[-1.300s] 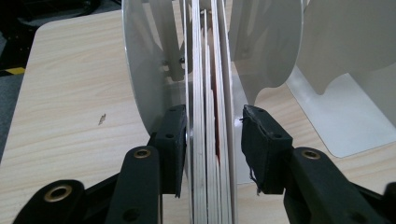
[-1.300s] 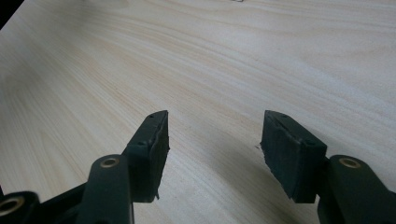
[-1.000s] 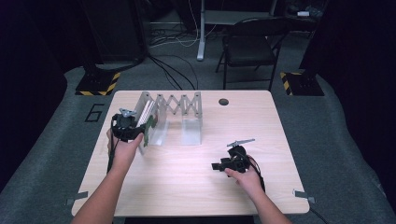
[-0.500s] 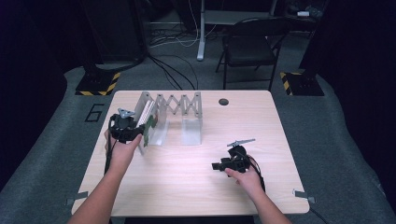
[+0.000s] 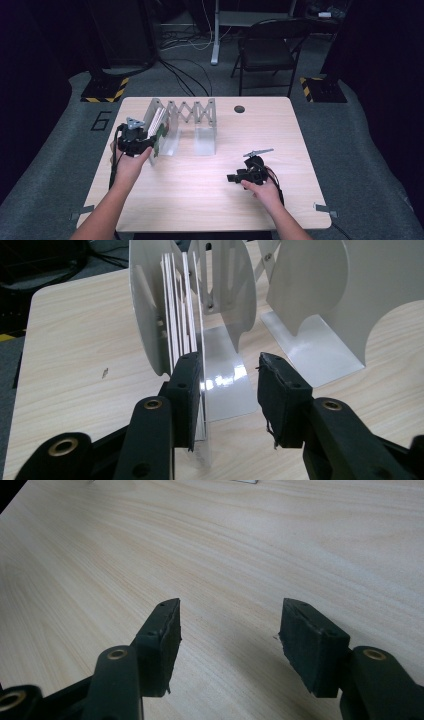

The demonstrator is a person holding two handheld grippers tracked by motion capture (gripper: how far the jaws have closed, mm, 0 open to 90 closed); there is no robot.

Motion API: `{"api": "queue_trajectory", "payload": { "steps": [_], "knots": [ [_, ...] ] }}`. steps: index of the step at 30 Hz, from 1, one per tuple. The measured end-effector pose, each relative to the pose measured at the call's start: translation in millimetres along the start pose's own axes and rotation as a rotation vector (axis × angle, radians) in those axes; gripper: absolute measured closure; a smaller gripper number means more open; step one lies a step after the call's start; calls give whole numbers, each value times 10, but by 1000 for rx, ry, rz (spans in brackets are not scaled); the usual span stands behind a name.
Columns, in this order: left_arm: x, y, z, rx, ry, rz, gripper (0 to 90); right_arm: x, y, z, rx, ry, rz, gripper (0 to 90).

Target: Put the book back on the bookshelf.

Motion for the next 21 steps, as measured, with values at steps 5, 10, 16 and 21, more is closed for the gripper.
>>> {"api": "queue_trajectory", "payload": {
  "steps": [5, 10, 16, 21],
  "knots": [
    [8, -53, -69, -31, 6, -3, 613, -10, -6, 11, -2, 14, 9, 414],
    [6, -110, -164, -61, 32, -5, 613, -10, -9, 11, -1, 15, 11, 414],
    [-19, -156, -273, -99, 63, 4, 613, -4, 3, 1, -1, 0, 2, 414],
    [-55, -182, -361, -129, 81, 10, 613, -8, -2, 5, -2, 8, 6, 414]
  ]
}}
Point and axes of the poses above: each handheld gripper's, and its own axes: y roughly forward along the jaws, x roughly out of its top, z roughly to its left, the point moved 6 cm from there along y, roughly forward along the jaws, and after that the axes turned 13 degrees about y, right-handed, at the moved point
